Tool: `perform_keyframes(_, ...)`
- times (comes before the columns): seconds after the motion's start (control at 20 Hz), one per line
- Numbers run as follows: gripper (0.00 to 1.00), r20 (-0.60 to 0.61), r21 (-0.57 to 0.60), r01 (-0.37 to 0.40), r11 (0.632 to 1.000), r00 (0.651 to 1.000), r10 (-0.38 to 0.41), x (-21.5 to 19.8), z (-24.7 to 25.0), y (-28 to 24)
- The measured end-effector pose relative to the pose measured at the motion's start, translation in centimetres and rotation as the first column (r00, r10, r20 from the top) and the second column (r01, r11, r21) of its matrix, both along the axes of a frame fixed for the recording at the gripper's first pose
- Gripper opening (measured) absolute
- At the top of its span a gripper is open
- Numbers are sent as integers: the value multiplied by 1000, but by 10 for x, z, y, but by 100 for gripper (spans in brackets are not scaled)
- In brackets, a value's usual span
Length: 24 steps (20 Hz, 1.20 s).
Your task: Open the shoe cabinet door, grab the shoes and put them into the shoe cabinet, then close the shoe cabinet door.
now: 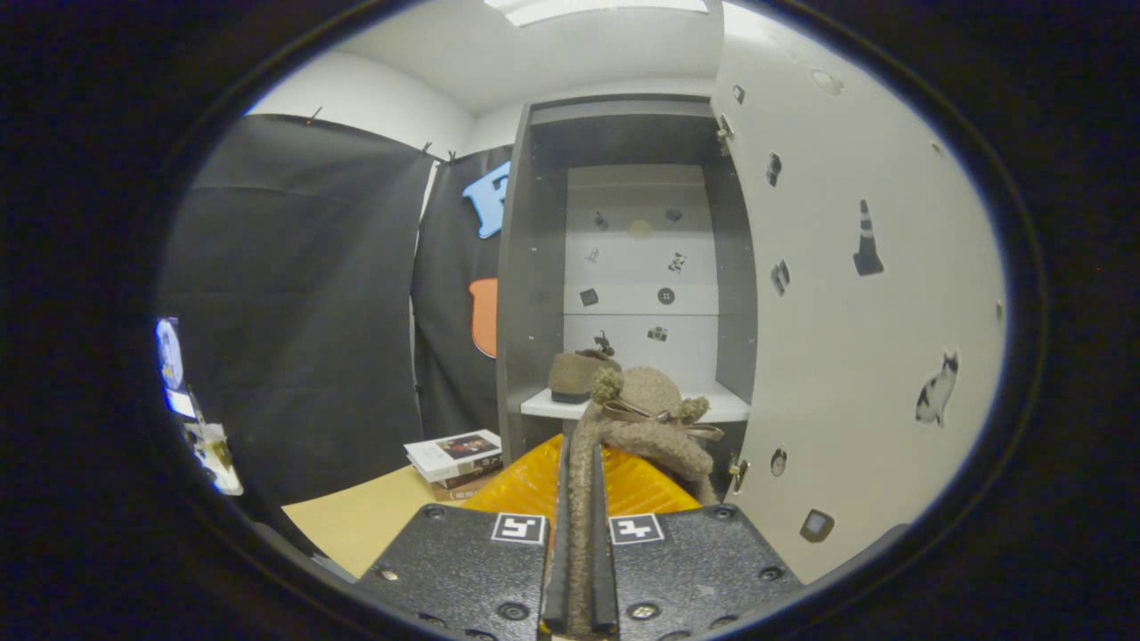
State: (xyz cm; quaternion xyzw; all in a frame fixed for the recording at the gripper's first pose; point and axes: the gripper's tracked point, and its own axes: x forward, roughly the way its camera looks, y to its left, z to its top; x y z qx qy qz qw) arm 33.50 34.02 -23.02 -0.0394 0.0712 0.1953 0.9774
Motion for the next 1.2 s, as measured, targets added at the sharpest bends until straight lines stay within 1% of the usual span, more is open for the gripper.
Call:
perform_keyframes(0.1,13,7,6,0,1000,1000,0,13,25,6)
perform_keyframes(0.15,13,17,-4,11,1000,1000,-11,22,38,7)
perform_keyframes(0.3,13,46,-57,52,997,998,-50,51,66,15)
perform_keyframes(0.4,13,48,-88,48,995,998,-44,72,79,28)
perform_keyframes(0.55,13,10,-98,56,994,998,-56,109,87,41)
perform_keyframes(0.65,13,-35,-94,61,994,997,-64,144,88,44)
perform_keyframes(0.75,13,-81,-81,87,993,992,-93,187,85,40)
perform_keyframes(0.9,13,-162,-78,179,981,968,-190,259,59,19)
perform_keyframes(1.0,13,-205,-122,226,966,947,-247,298,35,6)
perform_keyframes(1.1,13,-230,-171,248,953,931,-283,329,11,-3)
perform_keyframes(1.2,13,-217,-221,250,943,930,-297,351,-4,-10)
